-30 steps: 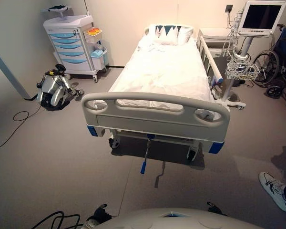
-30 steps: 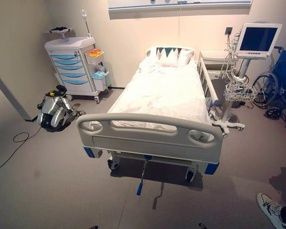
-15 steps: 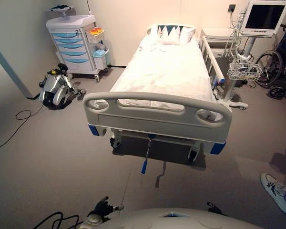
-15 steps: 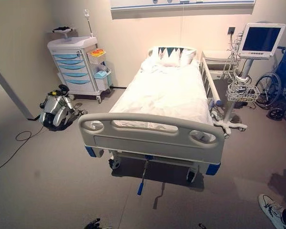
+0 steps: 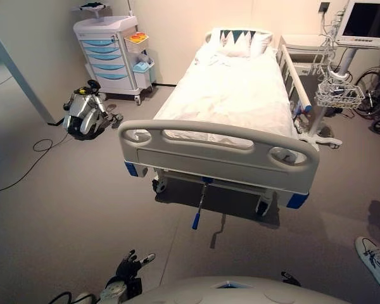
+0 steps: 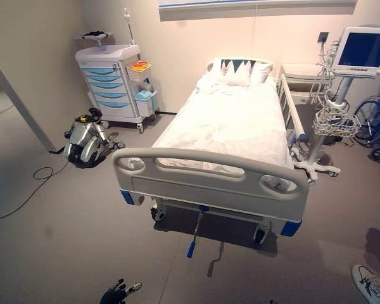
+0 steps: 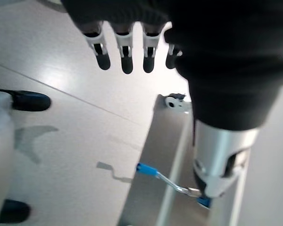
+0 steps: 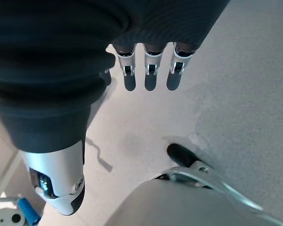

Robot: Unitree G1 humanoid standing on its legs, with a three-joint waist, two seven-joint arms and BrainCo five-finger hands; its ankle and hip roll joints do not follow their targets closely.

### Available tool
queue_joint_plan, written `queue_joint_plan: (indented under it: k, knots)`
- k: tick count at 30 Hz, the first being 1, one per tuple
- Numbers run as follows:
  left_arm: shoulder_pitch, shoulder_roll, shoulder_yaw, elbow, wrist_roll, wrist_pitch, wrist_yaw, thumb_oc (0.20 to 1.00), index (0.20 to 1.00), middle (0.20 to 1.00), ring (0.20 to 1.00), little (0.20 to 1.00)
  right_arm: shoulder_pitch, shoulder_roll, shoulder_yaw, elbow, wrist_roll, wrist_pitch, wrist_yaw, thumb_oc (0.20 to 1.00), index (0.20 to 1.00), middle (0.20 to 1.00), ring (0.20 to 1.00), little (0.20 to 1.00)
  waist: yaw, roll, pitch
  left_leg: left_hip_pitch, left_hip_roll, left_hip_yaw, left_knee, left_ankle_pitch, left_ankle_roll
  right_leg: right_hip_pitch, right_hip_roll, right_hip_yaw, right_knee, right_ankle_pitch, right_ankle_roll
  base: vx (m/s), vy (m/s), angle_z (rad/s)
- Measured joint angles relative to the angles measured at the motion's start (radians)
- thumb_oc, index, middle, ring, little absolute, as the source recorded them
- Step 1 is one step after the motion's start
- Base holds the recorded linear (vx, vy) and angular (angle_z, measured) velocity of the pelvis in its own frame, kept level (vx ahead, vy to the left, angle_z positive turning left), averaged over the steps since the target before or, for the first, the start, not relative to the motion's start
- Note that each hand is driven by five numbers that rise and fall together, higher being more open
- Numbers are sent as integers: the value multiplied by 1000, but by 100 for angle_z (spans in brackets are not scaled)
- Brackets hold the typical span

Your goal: Raise the hospital bed

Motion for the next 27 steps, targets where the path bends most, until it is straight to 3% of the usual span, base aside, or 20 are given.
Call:
queue_joint_plan:
  k: [3,7,17,27]
  knots:
    - [7,-2,-8,19,3,-39,2,1000,1000,1000,1000,1000,11,2,-13,0,0,-21,0,1000,1000,1000,1000,1000,-2,0,10,0,-1,0,0,-2,1,2,-3,-2,0,-2,2,0,0,0]
    - [-29,-6,-6,122,8,-33,-8,1000,1000,1000,1000,1000,9,1,-33,28,0,-22,0,1000,1000,1000,1000,1000,-4,-1,20,1,-2,1,2,-2,1,2,-5,-1,0,-2,3,0,0,0]
    - [-32,-15,-7,142,-32,-26,-74,1000,1000,1000,1000,1000,11,0,-33,29,-1,-23,2,1000,1000,1000,1000,1000,-5,-2,21,19,0,5,0,-7,-1,15,-5,1,0,-7,3,0,0,0]
    - [-32,-23,-8,158,-36,-14,-76,1000,1000,1000,1000,1000,12,1,-33,29,-1,-23,2,1000,1000,1000,1000,1000,-5,-2,20,20,-5,6,4,-10,0,16,-4,3,0,-7,7,0,0,0]
